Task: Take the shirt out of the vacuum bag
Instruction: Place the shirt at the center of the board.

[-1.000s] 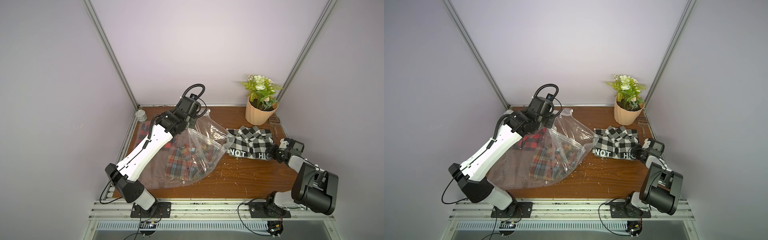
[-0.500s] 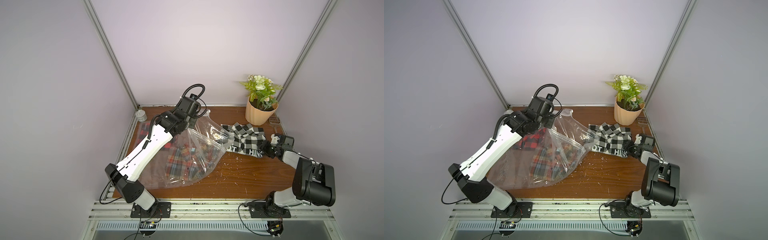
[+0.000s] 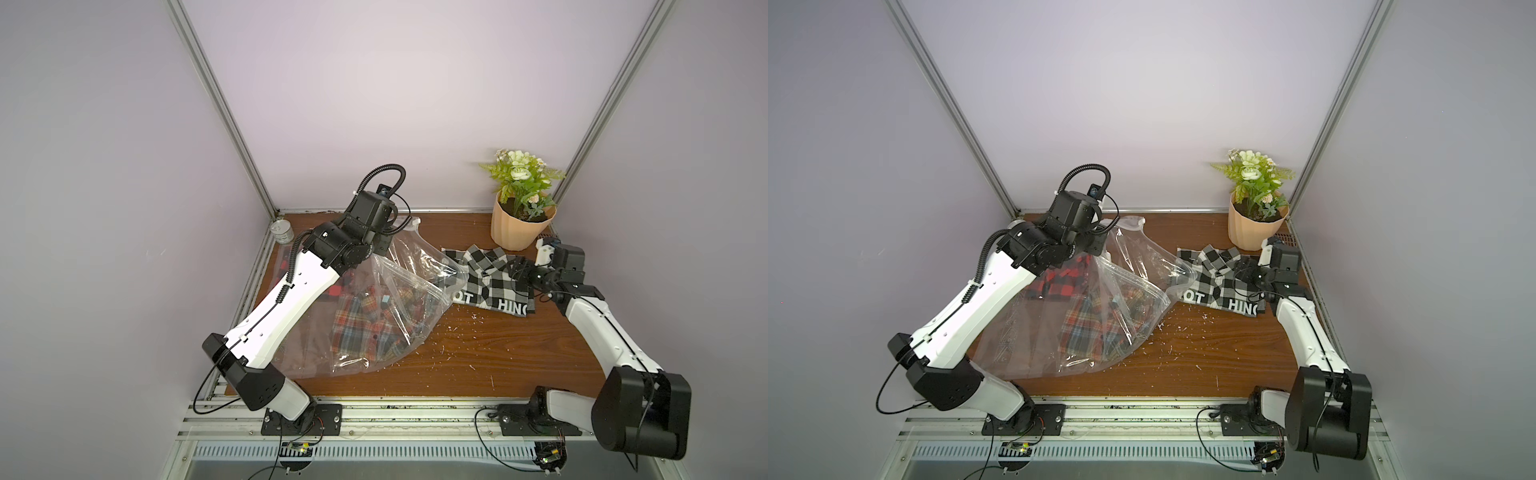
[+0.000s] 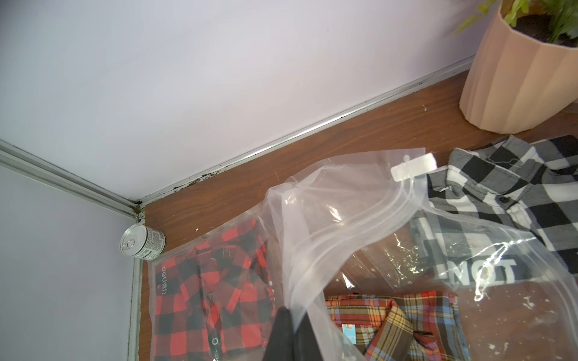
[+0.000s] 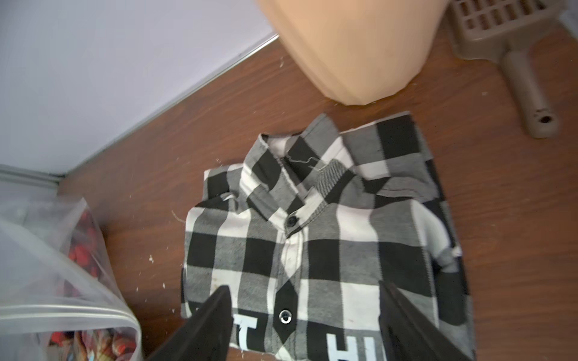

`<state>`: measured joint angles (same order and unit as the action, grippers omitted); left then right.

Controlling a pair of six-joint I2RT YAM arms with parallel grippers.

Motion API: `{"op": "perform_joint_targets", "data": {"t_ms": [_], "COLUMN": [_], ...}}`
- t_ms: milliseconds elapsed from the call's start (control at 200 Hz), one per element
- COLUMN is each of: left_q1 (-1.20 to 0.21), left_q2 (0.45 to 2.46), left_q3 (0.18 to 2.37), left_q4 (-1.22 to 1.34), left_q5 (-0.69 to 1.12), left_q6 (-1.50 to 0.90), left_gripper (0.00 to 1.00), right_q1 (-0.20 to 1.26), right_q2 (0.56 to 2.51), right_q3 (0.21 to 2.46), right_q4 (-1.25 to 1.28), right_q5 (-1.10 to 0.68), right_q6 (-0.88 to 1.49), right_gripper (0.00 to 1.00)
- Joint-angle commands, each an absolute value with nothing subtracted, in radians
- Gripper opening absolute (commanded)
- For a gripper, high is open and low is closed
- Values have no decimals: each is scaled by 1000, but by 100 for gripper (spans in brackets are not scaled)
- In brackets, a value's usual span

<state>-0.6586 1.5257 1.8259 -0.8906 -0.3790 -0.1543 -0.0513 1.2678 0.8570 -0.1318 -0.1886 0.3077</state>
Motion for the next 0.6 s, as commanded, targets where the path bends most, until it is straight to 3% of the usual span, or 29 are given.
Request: {"op": "perform_joint_targets", "data": {"t_ms": [0, 595], "left_q1": [-644, -644], "left_q2": [1485, 1438], "left_q3": [1883, 1864], "left_q4": [-879, -880], "left_q5": [-359, -341], "left_q6": [-169, -161], "left_gripper": [1, 1], "right_q1": [19, 186], "right_q2": [1364, 1729], "right_q3": [899, 1118], "right_q4": [-203, -194], "right_q5": [-90, 165], "right_q6": [258, 242], "right_gripper": [77, 73]}}
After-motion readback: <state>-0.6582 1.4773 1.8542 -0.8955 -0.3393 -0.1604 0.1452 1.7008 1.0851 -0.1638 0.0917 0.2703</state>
